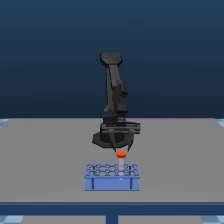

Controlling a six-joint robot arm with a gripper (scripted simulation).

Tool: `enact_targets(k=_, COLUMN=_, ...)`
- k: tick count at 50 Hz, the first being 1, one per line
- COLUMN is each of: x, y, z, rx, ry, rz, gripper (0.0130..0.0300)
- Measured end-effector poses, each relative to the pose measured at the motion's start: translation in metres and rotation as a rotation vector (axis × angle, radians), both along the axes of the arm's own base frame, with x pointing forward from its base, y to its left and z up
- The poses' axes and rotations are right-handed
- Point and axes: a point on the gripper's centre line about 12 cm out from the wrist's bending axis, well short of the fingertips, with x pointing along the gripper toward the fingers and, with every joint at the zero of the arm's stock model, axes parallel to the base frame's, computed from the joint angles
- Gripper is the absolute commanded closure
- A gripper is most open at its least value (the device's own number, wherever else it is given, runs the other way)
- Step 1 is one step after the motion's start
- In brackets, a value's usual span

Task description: Pick up the centrifuge tube on the rack

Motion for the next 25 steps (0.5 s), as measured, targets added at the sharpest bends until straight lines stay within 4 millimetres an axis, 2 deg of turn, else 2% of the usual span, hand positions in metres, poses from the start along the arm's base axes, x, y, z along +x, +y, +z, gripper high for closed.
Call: enact_targets(k=25, x=0.0, y=0.0, z=-0.019, rx=-0.001, ry=0.007, rz=0.003, gripper=0.013)
